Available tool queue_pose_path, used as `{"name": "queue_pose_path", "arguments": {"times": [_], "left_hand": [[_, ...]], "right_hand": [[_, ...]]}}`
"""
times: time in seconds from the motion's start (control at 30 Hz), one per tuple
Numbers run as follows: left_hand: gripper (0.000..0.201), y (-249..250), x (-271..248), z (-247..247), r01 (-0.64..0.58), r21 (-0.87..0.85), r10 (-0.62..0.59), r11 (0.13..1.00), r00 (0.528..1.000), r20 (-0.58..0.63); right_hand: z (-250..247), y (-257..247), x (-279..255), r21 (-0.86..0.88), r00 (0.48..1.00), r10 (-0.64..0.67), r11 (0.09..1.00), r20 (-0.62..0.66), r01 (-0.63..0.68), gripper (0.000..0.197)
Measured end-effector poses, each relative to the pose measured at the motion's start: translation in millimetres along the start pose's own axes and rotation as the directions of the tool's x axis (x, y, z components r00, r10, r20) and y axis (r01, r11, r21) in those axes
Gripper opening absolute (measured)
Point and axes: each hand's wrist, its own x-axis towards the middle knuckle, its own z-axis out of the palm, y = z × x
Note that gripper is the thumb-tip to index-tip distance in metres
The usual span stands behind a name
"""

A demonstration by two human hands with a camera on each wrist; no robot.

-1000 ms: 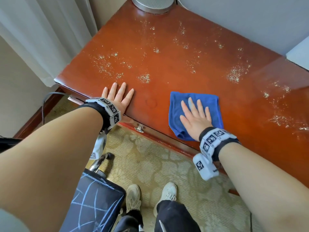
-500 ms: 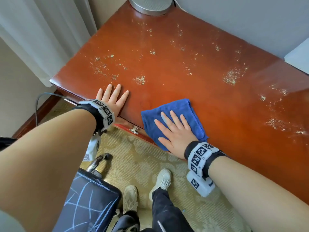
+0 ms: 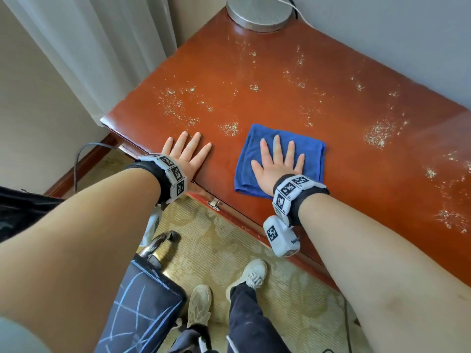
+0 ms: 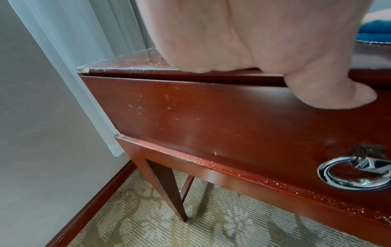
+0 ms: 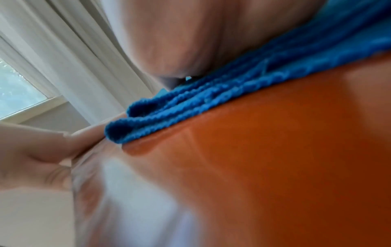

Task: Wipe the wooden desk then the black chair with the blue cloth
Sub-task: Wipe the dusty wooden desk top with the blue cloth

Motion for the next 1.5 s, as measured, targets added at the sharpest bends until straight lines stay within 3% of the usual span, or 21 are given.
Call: {"name": "queue_pose_path", "arguments": {"times": [0.23,0.43,0.67,0.73,0.83,0.93,1.0,1.13,1.33,1.4,1.5], "left_hand": [[0.113,-4.5,-6.9,-10.3,-0.006,-0.010,0.006,1.000,0.999,0.039],[0.095,-32.9,-5.9,-10.3,0.164,-0.131,-0.161,0.978,0.986,0.034],[0.091,-33.6,2.8,1.9,0.188,-0.183,-0.197,0.965,0.980,-0.033],[0.094,-34.8,3.1,2.4,0.188,-0.188,-0.197,0.964,0.980,-0.027],[0.106,-36.4,3.7,3.6,0.171,-0.186,-0.179,0.968,0.984,-0.024],[0.121,-37.9,6.1,4.7,0.164,-0.148,-0.169,0.975,0.985,-0.022],[0.125,-38.9,7.7,4.8,0.156,-0.121,-0.159,0.980,0.987,-0.016],[0.125,-52.6,14.0,8.6,0.101,-0.089,-0.108,0.991,0.991,-0.077],[0.130,-69.9,22.6,8.5,0.082,-0.058,-0.087,0.995,0.991,-0.101],[0.132,-70.6,23.1,7.7,0.079,-0.060,-0.084,0.995,0.993,-0.085],[0.135,-72.7,25.2,8.5,0.083,-0.071,-0.089,0.994,0.991,-0.100]], "right_hand": [[14.2,21.7,-37.5,-0.158,0.953,-0.280,0.942,0.116,0.296,0.061],[-2.3,36.4,-19.9,-0.120,0.983,-0.136,0.981,0.126,0.152,0.060],[-15.7,-19.3,18.9,-0.087,0.996,-0.061,0.994,0.062,0.066,0.060],[-14.7,-41.5,19.6,-0.115,0.987,-0.149,0.981,0.063,0.156,0.060],[-1.3,-62.9,-0.4,-0.201,0.932,-0.350,0.910,0.089,0.361,0.061],[9.7,-48.5,-16.6,-0.260,0.880,-0.458,0.840,0.128,0.476,0.061],[7.0,-25.6,-15.0,-0.256,0.889,-0.435,0.851,0.146,0.458,0.061],[-8.8,7.6,0.7,-0.219,0.954,-0.261,0.932,0.145,0.288,0.060],[-21.3,-35.0,32.8,-0.095,0.998,-0.054,0.994,0.041,0.058,0.059],[-20.5,-58.2,37.0,-0.086,0.996,-0.081,0.993,0.025,0.083,0.060],[-10.6,-85.9,26.1,-0.134,0.974,-0.227,0.964,0.020,0.228,0.062]]}}
